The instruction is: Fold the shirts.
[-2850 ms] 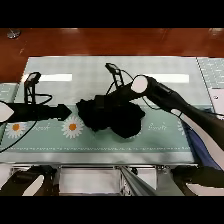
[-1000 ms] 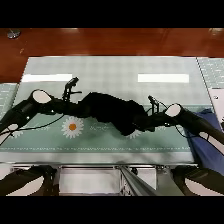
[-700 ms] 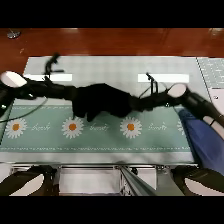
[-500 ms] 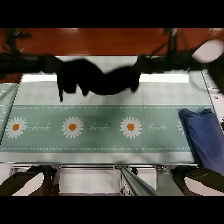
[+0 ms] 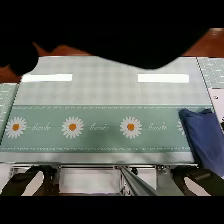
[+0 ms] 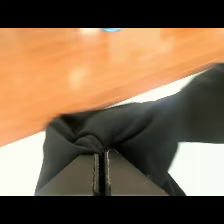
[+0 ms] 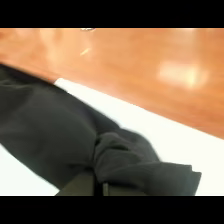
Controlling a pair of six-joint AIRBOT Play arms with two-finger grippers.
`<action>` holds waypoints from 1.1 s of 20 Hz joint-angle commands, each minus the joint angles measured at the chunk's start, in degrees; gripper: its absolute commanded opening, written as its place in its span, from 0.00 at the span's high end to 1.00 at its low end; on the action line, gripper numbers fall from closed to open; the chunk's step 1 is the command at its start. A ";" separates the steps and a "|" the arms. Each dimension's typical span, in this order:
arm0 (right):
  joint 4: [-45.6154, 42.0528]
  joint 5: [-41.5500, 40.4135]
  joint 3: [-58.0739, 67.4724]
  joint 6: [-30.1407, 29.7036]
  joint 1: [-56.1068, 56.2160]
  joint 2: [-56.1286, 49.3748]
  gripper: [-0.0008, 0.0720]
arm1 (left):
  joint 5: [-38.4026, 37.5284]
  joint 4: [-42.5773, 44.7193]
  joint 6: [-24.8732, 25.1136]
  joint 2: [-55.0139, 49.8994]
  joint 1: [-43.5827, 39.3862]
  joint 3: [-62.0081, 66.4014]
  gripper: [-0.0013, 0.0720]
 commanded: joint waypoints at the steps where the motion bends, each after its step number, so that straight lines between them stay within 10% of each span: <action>1: -4.42 5.64 -4.04 0.72 -0.07 9.84 0.95 | -5.70 11.69 -3.89 5.99 -7.76 -1.09 0.95; 9: -2.58 6.93 -41.79 5.75 -0.07 21.33 0.94 | -23.74 13.64 -15.21 10.78 -19.34 -37.62 0.95; 14: -13.40 -10.97 -58.58 9.70 -0.09 14.14 0.94 | 0.09 19.47 -16.94 5.55 -19.28 -56.22 0.95; 20: -6.78 -23.50 -49.00 8.35 -5.66 -11.82 0.94 | 17.27 16.70 -16.96 -17.05 -19.28 -47.15 0.94; 21: -3.50 -23.41 -46.07 7.10 -7.30 -15.58 0.94 | 16.72 16.00 -16.98 -20.46 -19.28 -44.06 0.87; 22: 0.48 -23.19 -43.10 5.95 -8.92 -19.10 0.80 | 15.80 15.80 -16.96 -23.61 -19.28 -40.57 0.45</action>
